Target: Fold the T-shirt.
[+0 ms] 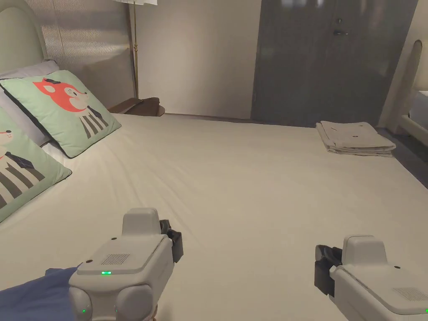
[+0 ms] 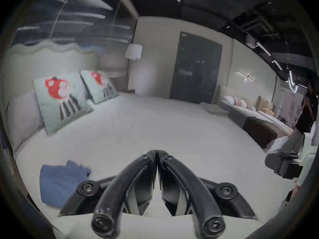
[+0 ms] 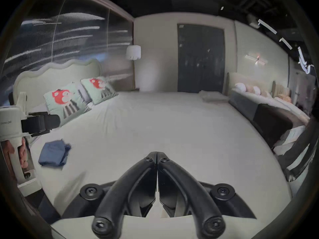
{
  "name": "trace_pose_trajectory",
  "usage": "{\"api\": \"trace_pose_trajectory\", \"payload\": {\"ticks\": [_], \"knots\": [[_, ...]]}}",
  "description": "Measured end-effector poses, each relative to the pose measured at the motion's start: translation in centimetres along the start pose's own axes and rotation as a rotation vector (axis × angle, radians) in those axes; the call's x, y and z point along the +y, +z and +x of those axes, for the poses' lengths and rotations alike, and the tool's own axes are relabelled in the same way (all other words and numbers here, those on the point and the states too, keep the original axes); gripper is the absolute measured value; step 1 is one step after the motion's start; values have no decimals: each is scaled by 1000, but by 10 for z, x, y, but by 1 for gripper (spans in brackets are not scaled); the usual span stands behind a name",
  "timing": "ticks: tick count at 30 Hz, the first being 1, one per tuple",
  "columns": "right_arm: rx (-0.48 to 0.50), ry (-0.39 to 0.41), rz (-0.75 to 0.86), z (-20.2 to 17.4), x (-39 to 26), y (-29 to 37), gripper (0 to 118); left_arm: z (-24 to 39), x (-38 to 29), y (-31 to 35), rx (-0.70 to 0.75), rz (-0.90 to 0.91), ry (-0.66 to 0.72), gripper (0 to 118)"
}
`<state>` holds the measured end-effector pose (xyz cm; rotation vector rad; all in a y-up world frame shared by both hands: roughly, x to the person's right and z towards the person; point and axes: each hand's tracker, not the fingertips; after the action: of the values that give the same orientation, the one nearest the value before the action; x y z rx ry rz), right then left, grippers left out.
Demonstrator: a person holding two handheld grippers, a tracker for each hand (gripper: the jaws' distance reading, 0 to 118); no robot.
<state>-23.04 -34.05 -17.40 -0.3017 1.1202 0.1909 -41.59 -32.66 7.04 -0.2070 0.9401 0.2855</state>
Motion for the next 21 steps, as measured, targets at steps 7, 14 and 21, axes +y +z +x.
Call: {"api": "trace_pose_trajectory", "payload": {"ticks": [7,14,21], "knots": [[-160,21,281,18,49,29,0,45,45,22,40,252,-101,0],[-253,44,416,33,63,39,0,57,55,29,60,348,-145,0],[-273,61,425,32,62,45,0,62,56,30,62,360,-154,0]]}}
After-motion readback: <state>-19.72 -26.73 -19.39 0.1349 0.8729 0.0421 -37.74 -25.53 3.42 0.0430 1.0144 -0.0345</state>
